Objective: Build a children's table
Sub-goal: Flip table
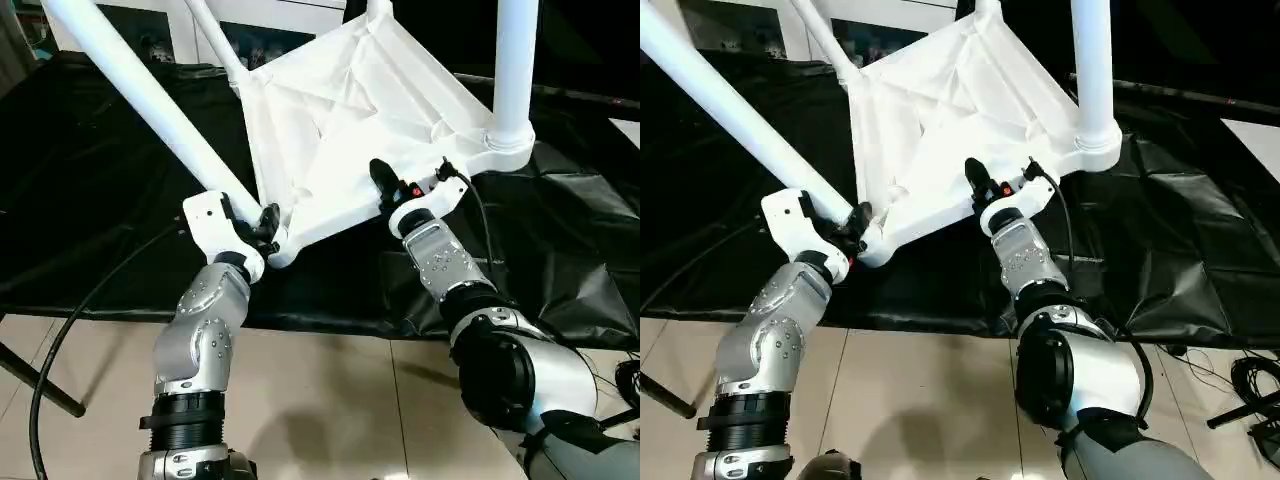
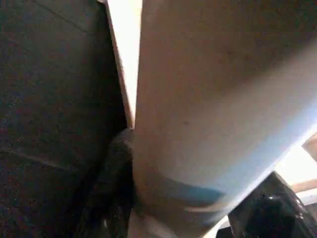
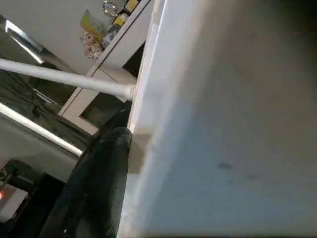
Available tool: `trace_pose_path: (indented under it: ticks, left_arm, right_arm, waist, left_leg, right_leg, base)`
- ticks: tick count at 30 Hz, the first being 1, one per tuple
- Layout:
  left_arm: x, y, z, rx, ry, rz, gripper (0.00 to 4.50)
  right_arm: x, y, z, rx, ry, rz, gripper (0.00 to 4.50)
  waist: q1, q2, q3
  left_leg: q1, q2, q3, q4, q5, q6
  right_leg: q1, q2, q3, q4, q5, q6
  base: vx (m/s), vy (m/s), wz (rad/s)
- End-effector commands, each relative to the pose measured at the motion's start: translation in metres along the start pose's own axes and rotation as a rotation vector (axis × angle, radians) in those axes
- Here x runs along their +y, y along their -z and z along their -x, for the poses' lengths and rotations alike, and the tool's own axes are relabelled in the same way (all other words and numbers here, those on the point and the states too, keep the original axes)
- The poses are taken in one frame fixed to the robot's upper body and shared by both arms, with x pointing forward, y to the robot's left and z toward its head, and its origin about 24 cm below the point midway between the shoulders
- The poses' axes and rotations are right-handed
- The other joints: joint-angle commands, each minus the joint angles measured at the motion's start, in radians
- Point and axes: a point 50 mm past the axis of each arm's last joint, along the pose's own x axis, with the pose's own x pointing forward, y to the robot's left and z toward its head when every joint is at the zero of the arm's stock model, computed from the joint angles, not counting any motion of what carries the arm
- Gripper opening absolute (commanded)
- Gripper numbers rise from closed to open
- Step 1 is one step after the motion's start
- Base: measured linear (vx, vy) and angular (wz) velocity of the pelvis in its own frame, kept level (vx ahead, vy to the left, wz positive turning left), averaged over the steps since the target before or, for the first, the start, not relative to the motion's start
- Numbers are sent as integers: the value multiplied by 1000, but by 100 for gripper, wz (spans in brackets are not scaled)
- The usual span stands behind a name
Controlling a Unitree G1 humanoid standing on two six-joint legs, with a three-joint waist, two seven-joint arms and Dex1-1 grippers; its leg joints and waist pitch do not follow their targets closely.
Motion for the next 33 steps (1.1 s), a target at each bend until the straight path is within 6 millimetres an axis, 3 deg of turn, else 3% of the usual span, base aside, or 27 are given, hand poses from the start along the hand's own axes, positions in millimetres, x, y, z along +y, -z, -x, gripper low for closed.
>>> trace_pose_path:
  ticks: [1, 8, 11, 16, 17, 20, 21, 23, 26, 33]
  left_arm:
    - [-24, -9, -4, -38, 138, 123, 284]
    - [-11, -16, -4, -73, 100, 119, 337]
    - [14, -32, -3, -198, -47, 157, 368]
    - [31, -47, 2, -310, -107, 224, 372]
    - [35, -52, 5, -339, -98, 183, 372]
    - [35, -51, 9, -320, -51, 72, 372]
    - [34, -47, 9, -298, -31, 39, 372]
    - [27, -37, 11, -251, 40, 48, 402]
    - [23, -33, 13, -228, 88, 83, 437]
    - [18, -20, 17, -134, 154, 8, 450]
  right_arm:
    - [-2, -9, -1, -10, 38, 62, 228]
    - [-6, -23, 0, -63, 73, 66, 222]
    - [-14, -38, 3, -110, 112, 74, 222]
    - [-19, -50, 6, -141, 135, 92, 218]
    - [-22, -56, 7, -161, 148, 96, 217]
    - [-25, -66, 10, -194, 166, 108, 213]
    - [-26, -69, 10, -204, 170, 107, 212]
    - [-26, -74, 11, -219, 170, 105, 211]
    - [-26, -76, 11, -226, 170, 105, 211]
    - [-20, -81, 8, -254, 165, 112, 209]
  waist:
    - [-5, -10, -88]
    - [-3, -10, -88]
    - [-2, -7, -87]
    - [-3, -8, -86]
    - [-4, -1, -86]
    - [-6, 1, -86]
    - [-6, 7, -86]
    - [-4, 9, -87]
    - [-1, 5, -87]
    - [0, 8, -87]
  left_leg:
    - [25, 35, 2, -58, -28, 59]
    - [26, 35, 3, -59, -32, 57]
    - [30, 36, 3, -60, -51, 52]
    - [26, 36, 2, -63, -76, 26]
    - [28, 37, 1, -65, -89, 22]
    - [28, 37, 1, -66, -96, 16]
    - [30, 38, 2, -66, -103, 9]
    - [32, 39, 2, -66, -107, 3]
    - [31, 37, 7, -64, -112, -3]
    - [30, 37, 5, -66, -134, -14]
  right_leg:
    - [55, -75, 36, -51, 85, -230]
    - [51, -73, 36, -53, 82, -219]
    - [50, -73, 36, -56, 70, -215]
    - [50, -74, 35, -58, 24, -201]
    - [48, -74, 35, -62, 13, -195]
    - [46, -73, 35, -61, 2, -184]
    - [45, -73, 35, -60, 4, -187]
    - [45, -73, 35, -59, 11, -192]
    - [45, -71, 35, -58, 33, -208]
    - [44, -72, 34, -61, -8, -181]
  base:
    - [0, 0, 0]
    - [0, 0, 0]
    - [0, 0, 0]
    - [0, 0, 0]
    - [0, 0, 0]
    - [0, 0, 0]
    - [0, 0, 0]
    - [0, 0, 0]
    - [0, 0, 0]
    - [0, 0, 0]
